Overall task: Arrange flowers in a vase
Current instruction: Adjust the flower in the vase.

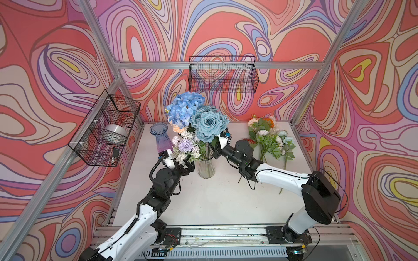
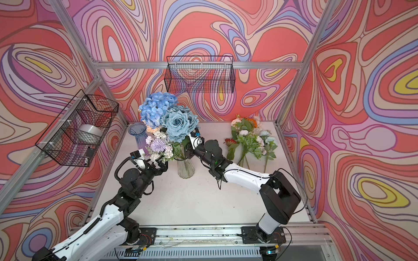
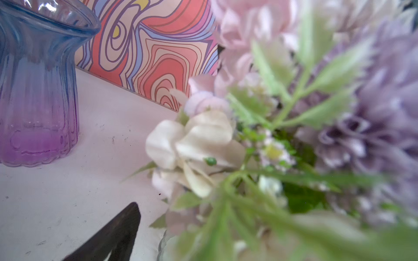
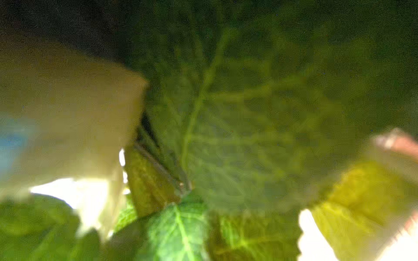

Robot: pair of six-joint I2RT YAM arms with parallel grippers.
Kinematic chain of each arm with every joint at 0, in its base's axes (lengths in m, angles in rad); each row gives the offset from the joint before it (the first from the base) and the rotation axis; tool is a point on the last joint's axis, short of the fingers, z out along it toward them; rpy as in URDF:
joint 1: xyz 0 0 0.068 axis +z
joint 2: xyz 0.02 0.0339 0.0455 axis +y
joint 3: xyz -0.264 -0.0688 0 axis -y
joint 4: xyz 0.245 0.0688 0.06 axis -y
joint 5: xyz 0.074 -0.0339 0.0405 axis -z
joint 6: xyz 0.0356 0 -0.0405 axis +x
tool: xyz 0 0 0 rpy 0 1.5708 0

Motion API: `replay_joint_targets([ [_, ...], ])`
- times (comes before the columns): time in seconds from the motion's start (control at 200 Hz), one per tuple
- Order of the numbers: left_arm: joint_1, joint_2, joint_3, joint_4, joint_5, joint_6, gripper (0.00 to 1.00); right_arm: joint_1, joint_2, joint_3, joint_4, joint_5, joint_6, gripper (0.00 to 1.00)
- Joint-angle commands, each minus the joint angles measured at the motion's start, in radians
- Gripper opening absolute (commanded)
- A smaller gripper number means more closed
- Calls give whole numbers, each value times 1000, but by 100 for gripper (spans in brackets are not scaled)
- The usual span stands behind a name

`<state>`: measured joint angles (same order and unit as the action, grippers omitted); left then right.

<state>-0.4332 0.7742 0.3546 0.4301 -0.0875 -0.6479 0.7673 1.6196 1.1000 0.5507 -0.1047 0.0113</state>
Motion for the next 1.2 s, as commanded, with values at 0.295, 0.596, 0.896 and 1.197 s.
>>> replay_joint_targets([
  [0.295,-3,-6,-1,47,38,16,100,1,36,-17,-252,-8,-24,18],
  [0.596,-4,-24,3,12,71,17,100,-9,-35,-45,-316,-32,10,59],
  [0.896,-5,-179,-27,-194,61,6,100,-13,-177,-109,-463,-92,82,92],
  [1.197,-5,-355,-40,-453,66,20,100,-42,-314,-193,-620,27,132,92],
])
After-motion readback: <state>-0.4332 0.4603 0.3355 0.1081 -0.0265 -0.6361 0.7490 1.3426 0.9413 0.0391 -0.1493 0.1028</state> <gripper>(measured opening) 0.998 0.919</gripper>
